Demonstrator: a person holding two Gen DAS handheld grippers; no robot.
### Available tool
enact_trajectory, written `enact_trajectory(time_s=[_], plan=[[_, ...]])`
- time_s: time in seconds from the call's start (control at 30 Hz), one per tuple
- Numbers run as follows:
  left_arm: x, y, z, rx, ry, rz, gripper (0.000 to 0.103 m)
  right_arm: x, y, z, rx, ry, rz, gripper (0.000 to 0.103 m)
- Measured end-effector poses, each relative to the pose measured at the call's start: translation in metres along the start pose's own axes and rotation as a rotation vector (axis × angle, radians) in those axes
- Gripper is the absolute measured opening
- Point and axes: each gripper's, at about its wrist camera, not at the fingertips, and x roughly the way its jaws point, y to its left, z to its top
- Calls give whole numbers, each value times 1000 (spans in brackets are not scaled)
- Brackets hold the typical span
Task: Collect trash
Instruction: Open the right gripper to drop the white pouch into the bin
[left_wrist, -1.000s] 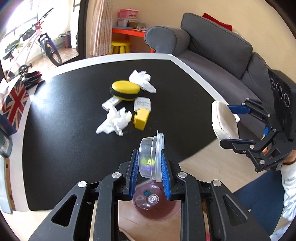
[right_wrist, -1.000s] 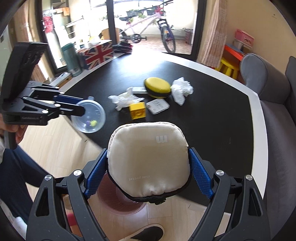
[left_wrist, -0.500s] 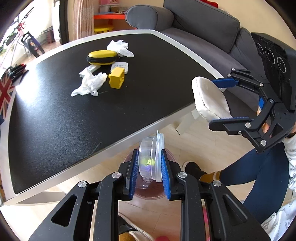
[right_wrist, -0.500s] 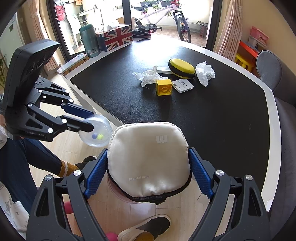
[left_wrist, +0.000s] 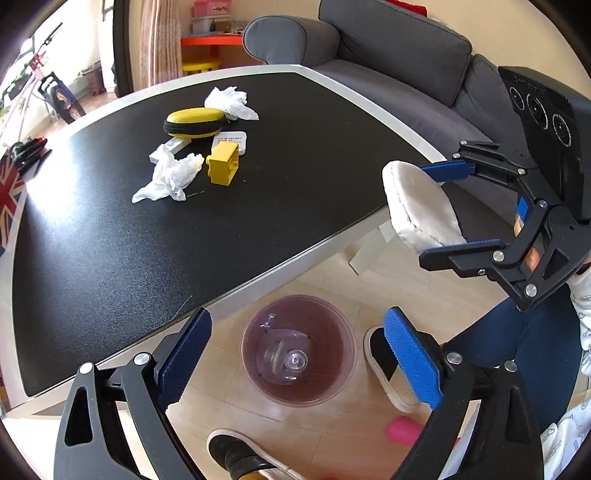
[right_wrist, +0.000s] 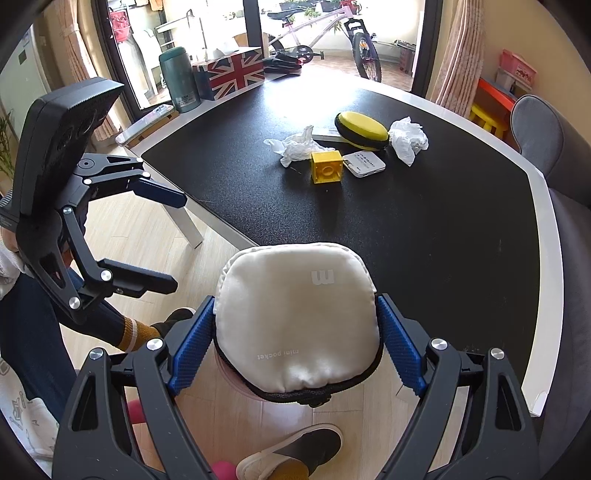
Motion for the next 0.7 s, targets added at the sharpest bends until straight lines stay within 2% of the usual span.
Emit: enact_trajectory(time_s=[0.4, 0.7], plan=[[-17, 14, 2, -42, -39, 25, 93, 4, 7, -1, -20, 7, 23, 84], [-34, 34, 5, -99, -89, 47, 93, 8, 22, 3, -57, 11, 73, 84]])
